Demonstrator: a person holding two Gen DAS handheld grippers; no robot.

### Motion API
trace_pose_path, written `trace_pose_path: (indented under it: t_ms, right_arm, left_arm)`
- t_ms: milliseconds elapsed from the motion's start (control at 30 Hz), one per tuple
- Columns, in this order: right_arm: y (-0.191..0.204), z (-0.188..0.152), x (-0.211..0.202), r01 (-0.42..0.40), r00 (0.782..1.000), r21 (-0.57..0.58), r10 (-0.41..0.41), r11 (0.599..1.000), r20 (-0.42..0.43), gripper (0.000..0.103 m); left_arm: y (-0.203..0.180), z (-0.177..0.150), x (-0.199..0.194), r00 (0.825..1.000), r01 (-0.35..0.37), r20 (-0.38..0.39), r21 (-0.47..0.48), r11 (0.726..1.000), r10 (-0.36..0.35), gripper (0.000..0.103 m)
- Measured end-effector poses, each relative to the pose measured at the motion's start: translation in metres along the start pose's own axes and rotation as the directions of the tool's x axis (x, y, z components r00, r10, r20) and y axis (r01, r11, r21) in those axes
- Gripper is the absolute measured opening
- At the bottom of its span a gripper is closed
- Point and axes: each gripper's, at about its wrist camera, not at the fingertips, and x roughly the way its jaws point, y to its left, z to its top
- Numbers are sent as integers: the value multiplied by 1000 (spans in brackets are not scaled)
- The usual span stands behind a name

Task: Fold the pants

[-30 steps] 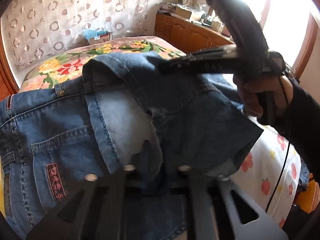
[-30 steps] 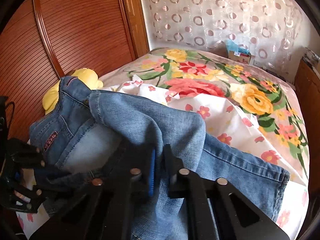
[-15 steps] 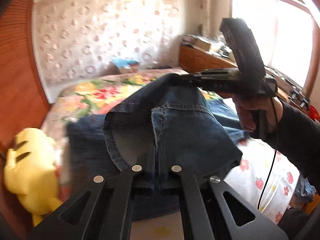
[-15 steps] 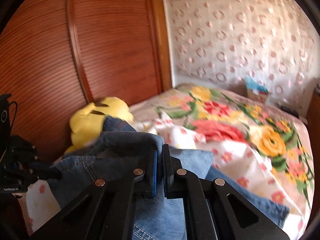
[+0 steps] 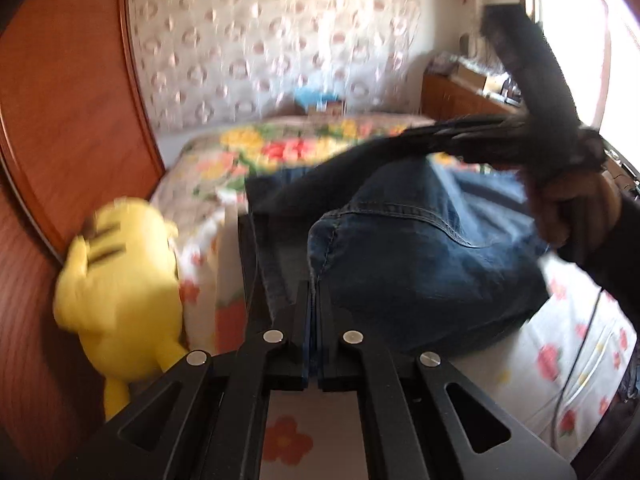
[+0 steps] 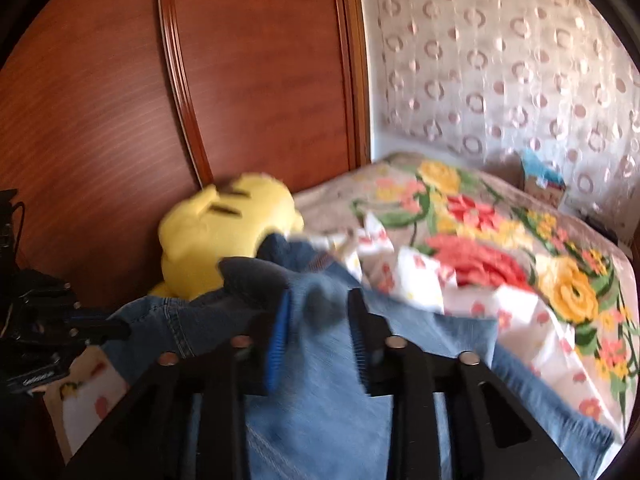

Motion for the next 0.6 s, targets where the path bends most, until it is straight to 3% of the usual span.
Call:
trace_pose_path:
  t_ms: [233,467,600]
  right_arm:
    - [-3,-65,-10,-4,993,-11,3,1000,-118,43]
    - [-9,-59,-40,-40,999,66,40,997,7,56]
    - [-9,-61,-49,6,1000,74,-7,997,15,57]
  left_arm:
    - [-9,-24,8,998,28,-54,-23,999,-29,3]
    - [-4,-26,17,997,9,-80,-34,999,-12,3]
    - [-3,-26,16,996,10,-83,-43,999,-13,3]
